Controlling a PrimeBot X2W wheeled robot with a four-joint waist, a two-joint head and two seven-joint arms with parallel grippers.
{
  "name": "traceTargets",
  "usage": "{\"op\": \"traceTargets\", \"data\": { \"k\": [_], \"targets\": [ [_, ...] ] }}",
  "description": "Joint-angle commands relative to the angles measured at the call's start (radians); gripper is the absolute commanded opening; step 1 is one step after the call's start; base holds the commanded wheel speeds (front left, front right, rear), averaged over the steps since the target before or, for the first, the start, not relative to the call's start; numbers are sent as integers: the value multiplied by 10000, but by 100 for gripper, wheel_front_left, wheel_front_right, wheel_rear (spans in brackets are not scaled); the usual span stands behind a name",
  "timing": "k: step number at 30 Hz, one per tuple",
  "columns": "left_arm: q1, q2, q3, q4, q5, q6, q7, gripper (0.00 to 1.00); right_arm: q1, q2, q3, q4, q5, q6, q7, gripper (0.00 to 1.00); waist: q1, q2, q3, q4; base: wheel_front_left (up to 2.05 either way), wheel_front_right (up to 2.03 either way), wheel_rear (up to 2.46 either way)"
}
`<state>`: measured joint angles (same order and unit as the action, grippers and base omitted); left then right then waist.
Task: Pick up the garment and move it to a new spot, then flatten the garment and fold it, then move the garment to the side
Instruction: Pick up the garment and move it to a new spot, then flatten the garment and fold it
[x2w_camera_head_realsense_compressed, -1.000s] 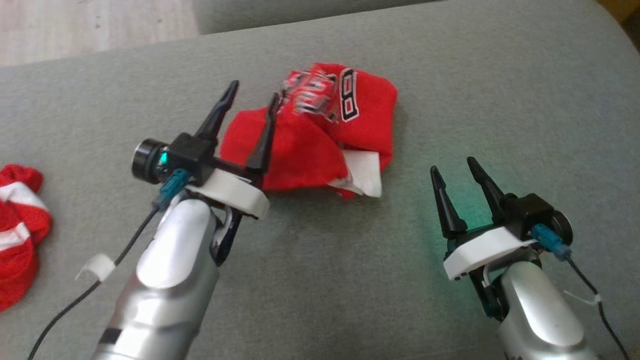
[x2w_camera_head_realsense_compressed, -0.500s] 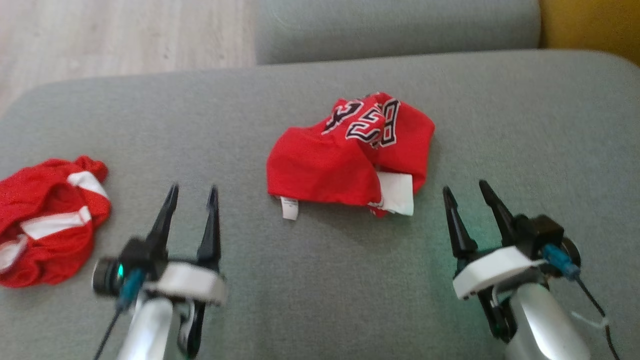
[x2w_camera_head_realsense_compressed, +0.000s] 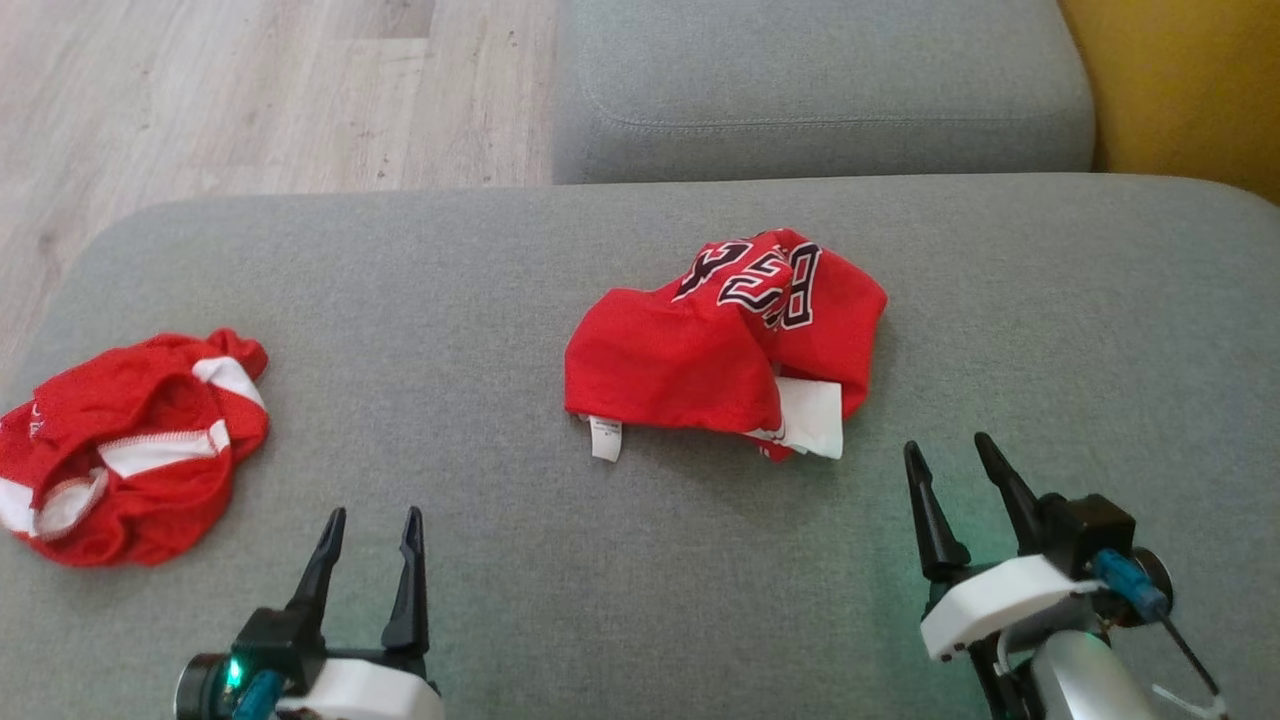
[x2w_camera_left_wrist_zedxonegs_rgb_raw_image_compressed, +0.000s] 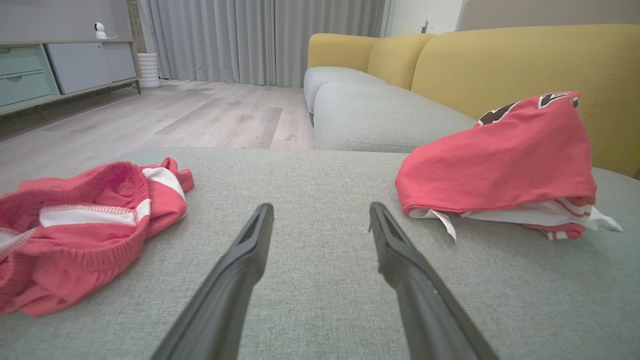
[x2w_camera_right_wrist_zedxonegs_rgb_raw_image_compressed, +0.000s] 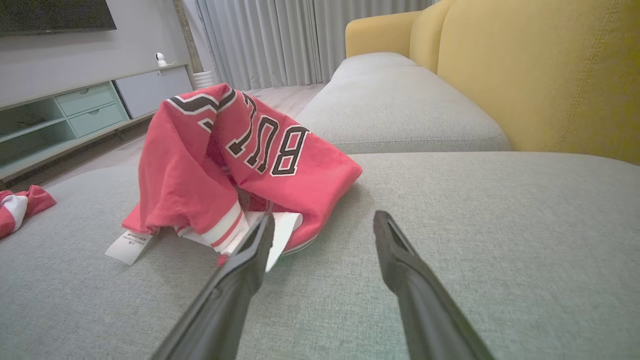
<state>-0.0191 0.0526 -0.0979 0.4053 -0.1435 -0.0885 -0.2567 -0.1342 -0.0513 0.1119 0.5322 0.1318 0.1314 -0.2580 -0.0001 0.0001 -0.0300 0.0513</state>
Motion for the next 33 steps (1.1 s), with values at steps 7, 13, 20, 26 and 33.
{"op": "traceTargets", "data": {
  "k": [7, 13, 20, 26, 33],
  "targets": [
    [-385, -12, 329, -440, 257, -62, -51, 100, -335, 10, 282, -240, 15, -7, -38, 100, 1, -1, 31, -30, 0, 0, 0],
    [-363, -20, 168, -406, 96, -81, -51, 100, -404, 10, 438, -82, 121, -7, -38, 100, 1, -1, 129, 116, 0, 0, 0],
    [-333, -22, -654, -108, -56, -146, -51, 100, -857, 10, 848, 439, 893, -7, -38, 100, 1, -1, 510, 598, 0, 0, 0],
    [-656, -23, -1132, -210, -297, -18, -51, 100, -1503, 11, 1053, 665, 260, -7, -38, 100, 1, -1, 1171, 1209, 0, 0, 0],
    [-890, -23, -1218, -253, -435, 92, -51, 100, -1606, 11, 1263, 303, -545, -7, -38, 100, 1, -1, 1509, 1495, 0, 0, 0]
  ]
}}
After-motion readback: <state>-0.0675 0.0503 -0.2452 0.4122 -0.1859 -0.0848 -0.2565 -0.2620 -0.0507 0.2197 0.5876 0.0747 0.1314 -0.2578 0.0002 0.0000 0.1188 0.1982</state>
